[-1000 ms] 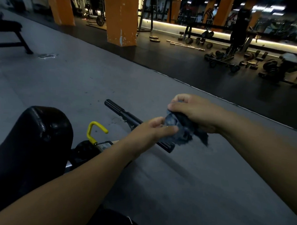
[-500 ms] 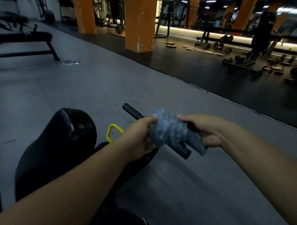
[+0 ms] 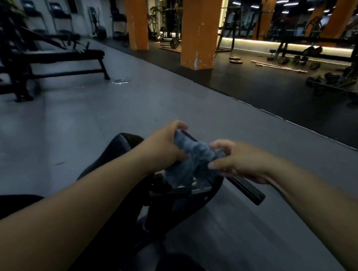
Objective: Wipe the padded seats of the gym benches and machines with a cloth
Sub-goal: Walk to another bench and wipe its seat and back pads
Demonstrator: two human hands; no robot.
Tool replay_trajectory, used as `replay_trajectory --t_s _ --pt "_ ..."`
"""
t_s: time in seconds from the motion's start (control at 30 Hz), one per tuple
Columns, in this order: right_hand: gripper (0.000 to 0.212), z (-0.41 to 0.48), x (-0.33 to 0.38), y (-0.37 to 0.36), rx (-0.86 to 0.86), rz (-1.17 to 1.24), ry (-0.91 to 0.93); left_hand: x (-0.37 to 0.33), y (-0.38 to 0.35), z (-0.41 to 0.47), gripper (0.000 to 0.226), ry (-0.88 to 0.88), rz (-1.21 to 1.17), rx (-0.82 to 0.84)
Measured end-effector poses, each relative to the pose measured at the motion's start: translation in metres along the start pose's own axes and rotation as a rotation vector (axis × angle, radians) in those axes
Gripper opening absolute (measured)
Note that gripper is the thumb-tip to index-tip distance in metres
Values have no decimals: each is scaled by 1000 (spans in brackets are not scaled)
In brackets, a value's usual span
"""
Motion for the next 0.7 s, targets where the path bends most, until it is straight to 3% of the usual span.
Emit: replay_trajectory --t_s 0.07,0.1,0.13,0.2,0.27,0.3,0.37,0.43,0.5,0.57,0.63,0.7 --pt "7 17 20 -15 -105 -547 143 8 24 -7 37 15 347 -110" --pt "9 24 29 -20 -153 -647 226 14 35 -11 21 1 428 -168" --pt "8 31 36 -24 -156 -581 292 17 46 -15 9 -23 460 -221" --pt "19 36 51 -37 38 6 360 28 65 -18 20 -22 435 -254" --pt "41 39 56 -55 282 667 306 40 79 -21 30 31 180 -222" --pt "47 43 57 -66 328 850 264 46 82 -22 32 53 17 -212" --pt "59 54 55 -87 381 983 218 56 87 -23 34 64 -184 -254" --pt "68 61 55 -115 458 914 193 66 88 -21 35 65 -158 -338" --pt "51 69 56 -128 436 856 121 76 86 -21 34 77 -167 -414" --pt "38 79 56 -120 252 881 100 88 83 -22 29 67 -291 -471" --pt "21 90 58 -96 -101 809 180 105 79 -25 22 106 -201 -536" --pt "19 90 67 -83 -384 442 272 120 71 -29 14 163 28 -518"
Point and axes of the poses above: each hand's wrist, its own z-axis towards the middle knuckle, its own y-axis out of the back of the hand, x = y × z, the point moved 5 cm from there along z, towards the middle knuckle, and after that the axes turned 5 degrees about x, right-handed, at the moved point
